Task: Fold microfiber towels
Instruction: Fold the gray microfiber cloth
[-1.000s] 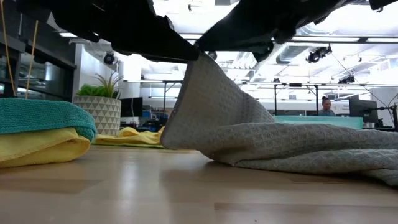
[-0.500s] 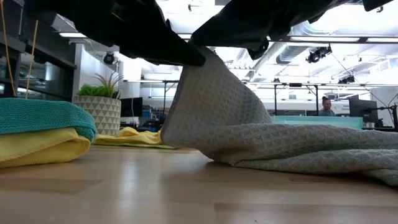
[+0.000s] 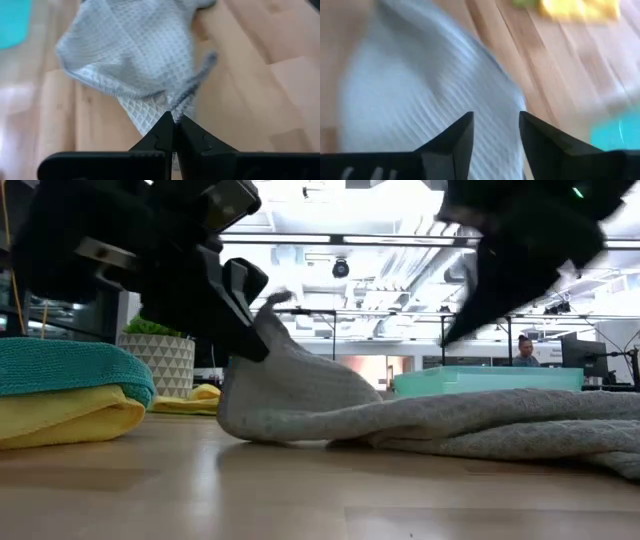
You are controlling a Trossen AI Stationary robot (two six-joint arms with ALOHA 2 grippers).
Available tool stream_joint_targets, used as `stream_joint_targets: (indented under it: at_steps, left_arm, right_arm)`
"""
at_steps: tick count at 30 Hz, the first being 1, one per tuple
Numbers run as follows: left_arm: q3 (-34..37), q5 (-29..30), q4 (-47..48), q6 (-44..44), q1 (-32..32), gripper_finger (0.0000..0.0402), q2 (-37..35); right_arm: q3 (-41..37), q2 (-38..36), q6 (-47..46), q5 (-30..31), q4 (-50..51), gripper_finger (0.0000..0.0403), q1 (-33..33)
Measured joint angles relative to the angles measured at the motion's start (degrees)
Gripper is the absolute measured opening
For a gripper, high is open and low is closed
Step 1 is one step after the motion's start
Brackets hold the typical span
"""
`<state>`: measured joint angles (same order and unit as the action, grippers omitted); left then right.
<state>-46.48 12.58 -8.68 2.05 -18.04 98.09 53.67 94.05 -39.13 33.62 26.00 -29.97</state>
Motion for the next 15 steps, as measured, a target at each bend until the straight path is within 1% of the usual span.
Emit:
stream_joint_targets:
  at_steps: [4, 8, 11, 15]
  left_arm:
    - [0.0, -0.46, -0.07, 0.34, 0.0, 0.0001, -0.05]
    - [0.0, -0.46, -0.1, 0.32, 0.04, 0.0001, -0.05]
    - [0.0, -0.46, -0.12, 0.32, 0.02, 0.0, -0.05]
    - [0.0, -0.46, -0.13, 0.3, 0.02, 0.0, -0.05]
  right_arm:
    - [-3.83, -0.36, -10.62, 0.23, 6.31, 0.0162, -2.25]
    - [-9.09, -0.4, -18.94, 0.23, 5.64, 0.0162, -3.93]
    - [-12.44, -0.4, -22.05, 0.27, 2.62, 0.0163, -4.2]
    - [-14.73, -0.67, -22.47, 0.74, -0.25, 0.0163, -3.79]
